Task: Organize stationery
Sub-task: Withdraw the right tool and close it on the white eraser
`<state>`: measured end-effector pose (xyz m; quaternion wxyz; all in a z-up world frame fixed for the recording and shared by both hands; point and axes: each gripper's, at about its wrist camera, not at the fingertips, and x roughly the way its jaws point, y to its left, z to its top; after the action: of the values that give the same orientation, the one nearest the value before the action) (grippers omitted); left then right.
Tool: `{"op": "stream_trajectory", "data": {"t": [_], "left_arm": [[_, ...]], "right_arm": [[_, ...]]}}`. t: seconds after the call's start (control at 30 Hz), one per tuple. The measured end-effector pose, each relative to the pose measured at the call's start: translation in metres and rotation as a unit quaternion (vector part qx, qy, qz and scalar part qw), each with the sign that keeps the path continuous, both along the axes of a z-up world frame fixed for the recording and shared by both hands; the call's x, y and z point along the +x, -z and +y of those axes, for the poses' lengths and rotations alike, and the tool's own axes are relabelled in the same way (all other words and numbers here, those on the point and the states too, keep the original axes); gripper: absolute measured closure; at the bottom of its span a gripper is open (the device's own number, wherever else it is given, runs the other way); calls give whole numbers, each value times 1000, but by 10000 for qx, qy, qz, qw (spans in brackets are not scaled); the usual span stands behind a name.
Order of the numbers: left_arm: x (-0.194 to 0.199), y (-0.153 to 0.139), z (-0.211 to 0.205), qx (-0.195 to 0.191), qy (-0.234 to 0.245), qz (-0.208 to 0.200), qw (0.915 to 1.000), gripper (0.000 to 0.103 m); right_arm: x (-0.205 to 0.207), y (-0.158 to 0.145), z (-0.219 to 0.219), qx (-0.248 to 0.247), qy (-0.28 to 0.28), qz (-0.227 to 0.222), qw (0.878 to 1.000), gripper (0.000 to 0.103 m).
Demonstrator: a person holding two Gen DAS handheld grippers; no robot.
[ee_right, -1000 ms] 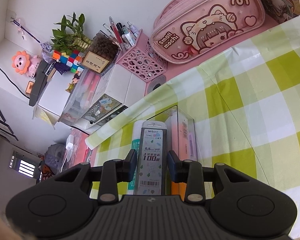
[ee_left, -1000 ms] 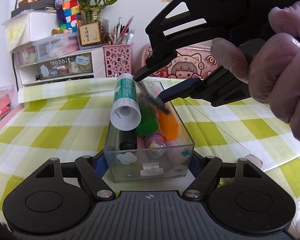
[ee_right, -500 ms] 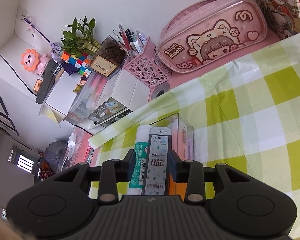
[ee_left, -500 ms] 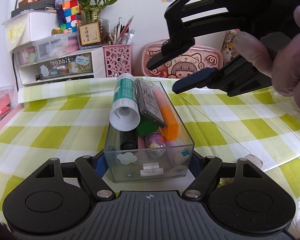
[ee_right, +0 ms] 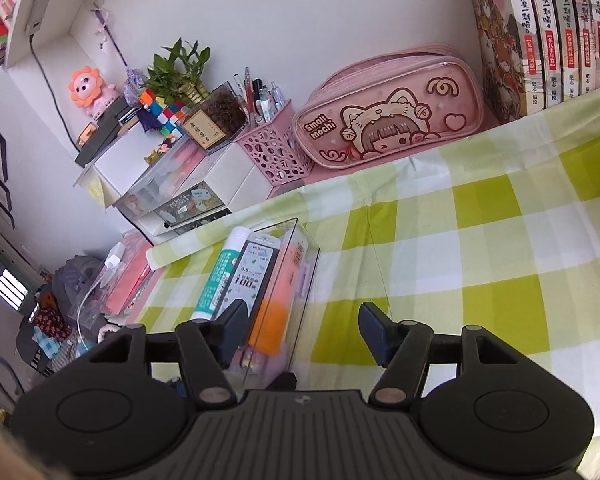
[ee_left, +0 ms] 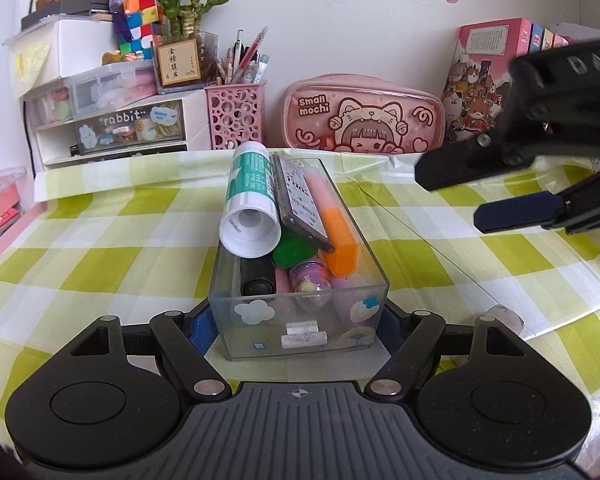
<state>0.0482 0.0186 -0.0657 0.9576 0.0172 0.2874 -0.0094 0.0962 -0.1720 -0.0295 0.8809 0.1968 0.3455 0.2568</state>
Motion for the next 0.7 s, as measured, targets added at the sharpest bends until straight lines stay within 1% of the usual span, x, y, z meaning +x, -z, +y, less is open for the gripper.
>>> {"op": "stream_trajectory", "data": {"t": [0.07,0.17,0.23,0.4,0.5,0.6,0.7], "left_arm": [[-2,0,1,-60,19,17,10000,28],[-7,0,2,-74,18,-49,10000,28],[-8,0,1,-83,-13,-67,9999,29],[-11,1,0,-124,-70,-112,9998,29],[-11,1,2,-201,-69,-138,9997,29],[-12,2,8,-358,-14,-190,9992,28],[-12,2,6,-332,-14,-203,9992,28]], "right_arm": [[-16,0,-2,-302,32,-330,9990,37],[-41,1,-6,-729,-12,-890,9934,37],[-52,3,-8,-872,-130,-1050,9906,37],[-72,14,-8,-1218,-567,-1214,9835,37],[-78,22,-2,-1454,-710,-1230,9791,37],[-77,30,6,-1725,-748,-1185,9750,37],[-75,36,14,-1924,-759,-1139,9717,37]]}}
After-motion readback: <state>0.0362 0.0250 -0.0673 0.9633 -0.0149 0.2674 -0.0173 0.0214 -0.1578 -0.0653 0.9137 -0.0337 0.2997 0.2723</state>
